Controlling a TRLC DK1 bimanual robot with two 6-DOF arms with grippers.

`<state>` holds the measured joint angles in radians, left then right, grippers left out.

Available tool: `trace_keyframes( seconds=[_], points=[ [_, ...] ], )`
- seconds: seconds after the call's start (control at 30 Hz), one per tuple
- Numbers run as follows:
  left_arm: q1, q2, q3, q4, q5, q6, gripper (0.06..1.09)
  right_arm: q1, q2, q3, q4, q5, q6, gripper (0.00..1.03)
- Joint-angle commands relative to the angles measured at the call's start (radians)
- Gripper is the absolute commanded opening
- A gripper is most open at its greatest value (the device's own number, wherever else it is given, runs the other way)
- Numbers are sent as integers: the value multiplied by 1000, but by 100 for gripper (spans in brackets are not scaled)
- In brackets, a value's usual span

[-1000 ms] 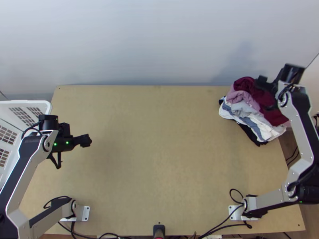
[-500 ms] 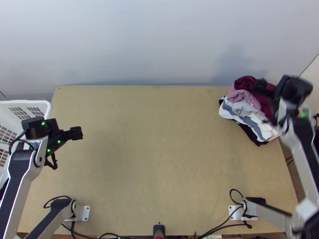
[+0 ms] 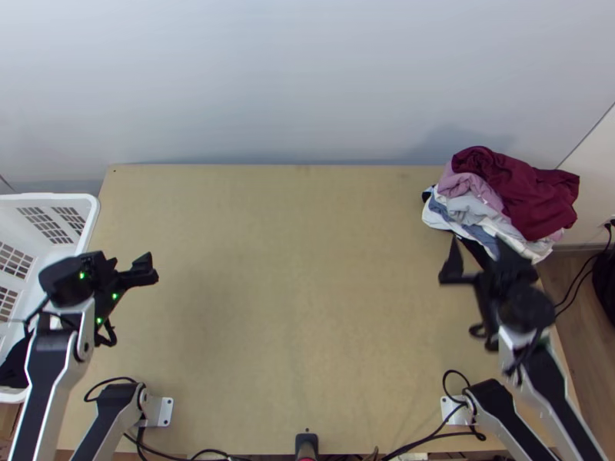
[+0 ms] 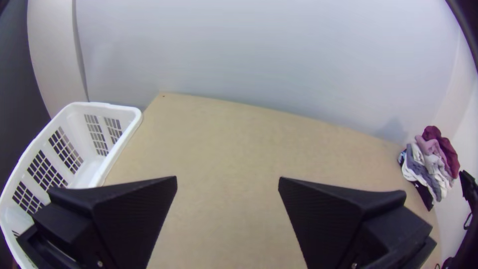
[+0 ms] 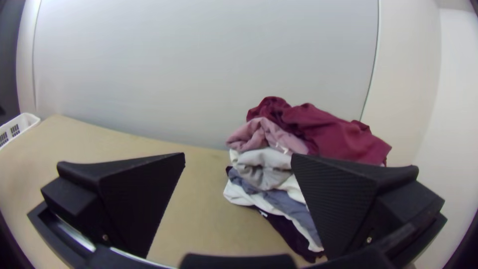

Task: Fold the t-shirt

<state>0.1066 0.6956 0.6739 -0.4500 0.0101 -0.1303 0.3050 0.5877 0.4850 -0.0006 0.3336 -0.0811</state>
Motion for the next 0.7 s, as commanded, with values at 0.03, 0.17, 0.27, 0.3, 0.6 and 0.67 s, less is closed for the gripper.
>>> trace_keyframes(
  seconds=[0.03, 0.17, 0.27, 0.3, 0.6, 0.67],
  points=[
    [25, -209, -215, 194, -4, 27, 105, 89, -485, -352, 8, 19, -22, 99],
    [56, -357, -333, 321, -4, 106, 105, 65, -589, -414, -78, 27, 12, 99],
    [47, -378, -389, 361, -16, 127, 105, 48, -592, -434, -108, 27, 58, 99],
    [47, -380, -416, 410, -36, 127, 105, 43, -589, -434, -110, 27, 66, 99],
    [-24, -663, -626, 376, -61, 69, 105, 49, -591, -431, -127, 25, 112, 99],
    [-5, -653, -625, 324, -62, 14, 105, 49, -591, -431, -127, 25, 112, 99]
  ],
)
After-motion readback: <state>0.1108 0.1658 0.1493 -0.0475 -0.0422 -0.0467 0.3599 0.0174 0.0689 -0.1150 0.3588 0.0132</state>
